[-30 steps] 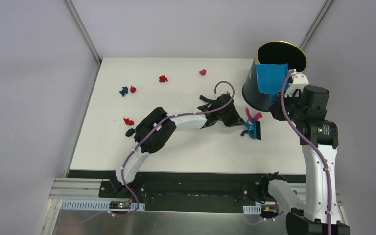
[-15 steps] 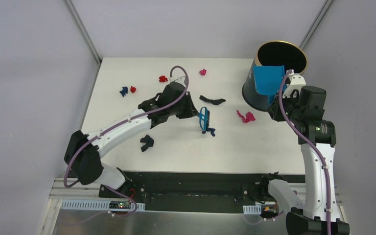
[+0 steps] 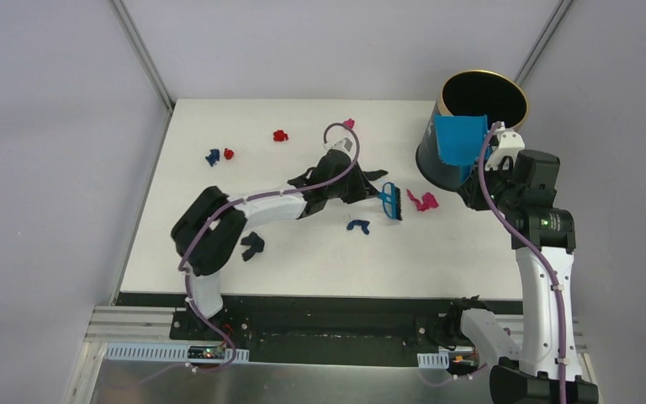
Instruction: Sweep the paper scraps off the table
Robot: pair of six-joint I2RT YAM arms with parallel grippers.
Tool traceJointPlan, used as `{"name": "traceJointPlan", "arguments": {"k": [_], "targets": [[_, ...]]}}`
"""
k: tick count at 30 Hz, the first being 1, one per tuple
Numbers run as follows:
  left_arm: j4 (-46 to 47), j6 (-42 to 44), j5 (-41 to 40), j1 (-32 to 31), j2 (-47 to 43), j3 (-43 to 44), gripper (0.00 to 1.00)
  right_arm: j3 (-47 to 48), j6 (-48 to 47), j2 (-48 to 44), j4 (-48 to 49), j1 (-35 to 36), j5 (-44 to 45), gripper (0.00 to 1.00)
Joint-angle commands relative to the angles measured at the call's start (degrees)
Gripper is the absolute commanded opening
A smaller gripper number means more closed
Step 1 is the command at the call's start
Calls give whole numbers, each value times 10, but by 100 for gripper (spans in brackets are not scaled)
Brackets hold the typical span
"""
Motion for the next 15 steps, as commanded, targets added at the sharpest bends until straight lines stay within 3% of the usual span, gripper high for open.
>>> {"name": "traceJointPlan", "arguments": {"k": [1, 9, 15], "targets": [[225, -110, 81, -12, 86, 41, 0, -8, 2, -17, 28, -9, -7, 0], [306, -211, 99, -29, 204, 88, 0, -13, 4, -13, 36, -13, -15, 0], [251, -175, 69, -43, 186, 76, 0, -21, 3, -15, 36, -17, -14, 0]]}}
